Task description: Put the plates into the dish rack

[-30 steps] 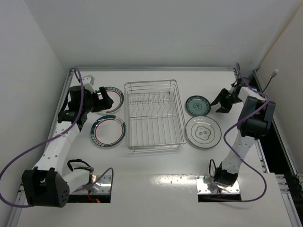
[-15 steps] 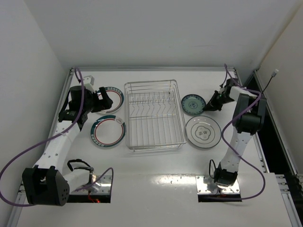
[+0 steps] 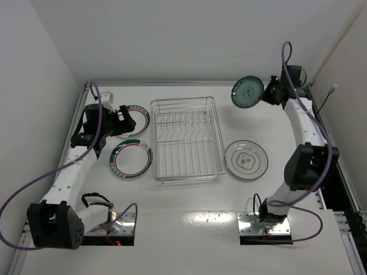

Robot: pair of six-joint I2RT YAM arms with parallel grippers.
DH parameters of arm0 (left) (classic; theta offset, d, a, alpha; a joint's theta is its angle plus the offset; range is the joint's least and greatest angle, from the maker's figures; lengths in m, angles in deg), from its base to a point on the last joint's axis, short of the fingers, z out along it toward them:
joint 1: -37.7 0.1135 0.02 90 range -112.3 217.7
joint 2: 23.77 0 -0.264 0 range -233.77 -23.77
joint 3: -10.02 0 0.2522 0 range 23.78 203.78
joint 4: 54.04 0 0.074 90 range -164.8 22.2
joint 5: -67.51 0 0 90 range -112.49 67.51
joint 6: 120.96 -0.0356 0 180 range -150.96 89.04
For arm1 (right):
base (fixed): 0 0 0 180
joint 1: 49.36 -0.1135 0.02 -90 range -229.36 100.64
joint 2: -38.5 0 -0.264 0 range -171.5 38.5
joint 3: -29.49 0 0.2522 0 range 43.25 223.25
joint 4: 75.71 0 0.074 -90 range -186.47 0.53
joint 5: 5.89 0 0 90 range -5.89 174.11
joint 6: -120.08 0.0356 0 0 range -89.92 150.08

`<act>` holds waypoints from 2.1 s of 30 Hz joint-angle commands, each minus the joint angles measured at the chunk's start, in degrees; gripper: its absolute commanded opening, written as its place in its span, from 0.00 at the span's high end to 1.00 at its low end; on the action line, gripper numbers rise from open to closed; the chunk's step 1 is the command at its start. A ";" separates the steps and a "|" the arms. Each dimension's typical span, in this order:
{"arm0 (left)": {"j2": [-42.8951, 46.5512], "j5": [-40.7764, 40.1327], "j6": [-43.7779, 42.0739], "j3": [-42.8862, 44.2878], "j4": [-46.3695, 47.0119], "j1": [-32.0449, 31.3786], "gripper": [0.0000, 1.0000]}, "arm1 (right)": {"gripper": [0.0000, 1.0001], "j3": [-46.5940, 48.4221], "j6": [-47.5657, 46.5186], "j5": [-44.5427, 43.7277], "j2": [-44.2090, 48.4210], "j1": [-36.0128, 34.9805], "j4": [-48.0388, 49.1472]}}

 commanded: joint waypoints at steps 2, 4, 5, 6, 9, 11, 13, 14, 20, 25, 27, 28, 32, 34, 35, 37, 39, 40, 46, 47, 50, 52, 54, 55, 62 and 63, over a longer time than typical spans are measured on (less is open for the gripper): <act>0.22 -1.05 -0.73 2.07 0.55 -0.13 0.18 | 1.00 4.15 -0.72 -13.73 7.15 -8.44 0.38; 0.22 -1.05 -0.21 2.07 0.55 -0.13 0.18 | 1.00 5.38 -1.96 -17.69 7.69 -12.32 -0.24; 0.22 -1.05 -0.20 2.07 0.55 -0.13 0.18 | 1.00 5.91 -1.96 -21.54 7.69 -16.34 -2.15; 0.22 -1.05 -0.20 2.07 0.55 -0.13 0.18 | 1.00 6.87 -2.48 -24.80 7.69 -18.29 -3.74; 0.22 -1.57 -0.20 2.07 0.03 -0.13 0.18 | 1.00 8.55 -2.49 -28.42 5.76 -24.44 -6.12; -0.30 -1.57 -0.20 2.07 0.03 -0.13 0.18 | 1.00 10.65 -2.49 -32.29 3.40 -27.87 -8.83; -0.30 -1.57 -0.20 2.07 0.03 -0.13 0.18 | 1.00 13.38 -2.49 -36.68 1.54 -29.82 -10.86; -0.30 -1.57 -0.20 2.07 0.03 -0.13 0.18 | 1.00 14.26 -2.49 -38.53 0.66 -30.61 -11.92; -0.30 -1.57 -0.20 2.07 0.03 -0.13 0.18 | 1.00 18.39 -1.35 -47.94 -4.34 -35.89 -17.19; -0.83 -1.57 -0.20 2.07 0.03 -0.13 0.18 | 1.00 22.61 0.49 -50.94 -9.71 -38.88 -22.29; -0.83 -1.57 -0.20 2.59 0.03 -0.13 0.18 | 1.00 23.32 1.11 -52.34 -12.07 -40.80 -23.96; -0.83 -1.57 -0.20 2.59 0.03 -0.13 0.18 | 1.00 24.01 1.72 -53.04 -12.87 -41.34 -24.66; -0.83 -1.57 -0.20 2.59 0.03 -0.13 0.18 | 1.00 25.07 4.01 -56.29 -16.12 -43.71 -27.92; -0.83 -1.57 -0.20 2.59 0.03 -0.13 0.18 | 1.00 25.60 4.98 -57.18 -17.18 -43.71 -29.67; -0.83 -1.57 -0.20 2.59 0.03 -0.13 0.18 | 1.00 25.60 5.85 -57.79 -17.97 -44.24 -30.29; -0.83 -1.57 -0.20 2.59 0.03 -0.13 0.18 | 1.00 26.13 6.38 -57.79 -17.98 -44.24 -30.82; -0.83 -1.57 -0.20 2.59 0.03 -0.13 0.18 | 1.00 26.13 6.91 -59.10 -17.45 -44.24 -30.82; -0.83 -1.57 -0.20 2.59 0.03 -0.13 0.18 | 1.00 26.13 6.92 -60.07 -16.93 -44.76 -30.82; -0.83 -1.57 -0.20 2.59 0.03 -0.13 0.18 | 1.00 27.27 6.22 -63.06 -13.50 -44.77 -29.77; -0.83 -1.57 -0.20 2.59 0.03 -0.13 0.18 | 1.00 27.27 6.21 -63.07 -12.80 -44.77 -29.77; -0.83 -1.57 -0.20 2.59 0.03 -0.13 0.18 | 1.00 27.27 6.21 -63.07 -12.27 -44.77 -29.77; -0.83 -1.57 -0.20 2.59 0.03 -0.13 0.18 | 1.00 26.13 6.21 -63.07 -12.26 -45.30 -29.77; -0.83 -1.57 -0.20 2.59 0.03 -0.13 0.18 | 1.00 25.34 6.21 -63.07 -11.74 -45.82 -28.54; -0.83 -1.57 -0.20 2.59 0.03 -0.13 0.18 | 1.00 25.34 6.21 -63.07 -11.74 -45.82 -28.54; -0.83 -1.57 -0.20 2.59 0.03 -0.13 0.18 | 1.00 23.42 6.74 -63.59 -14.90 -45.82 -29.77; -0.83 -1.57 -0.20 2.59 0.03 -0.13 0.18 | 1.00 22.80 6.74 -63.59 -15.42 -45.82 -29.77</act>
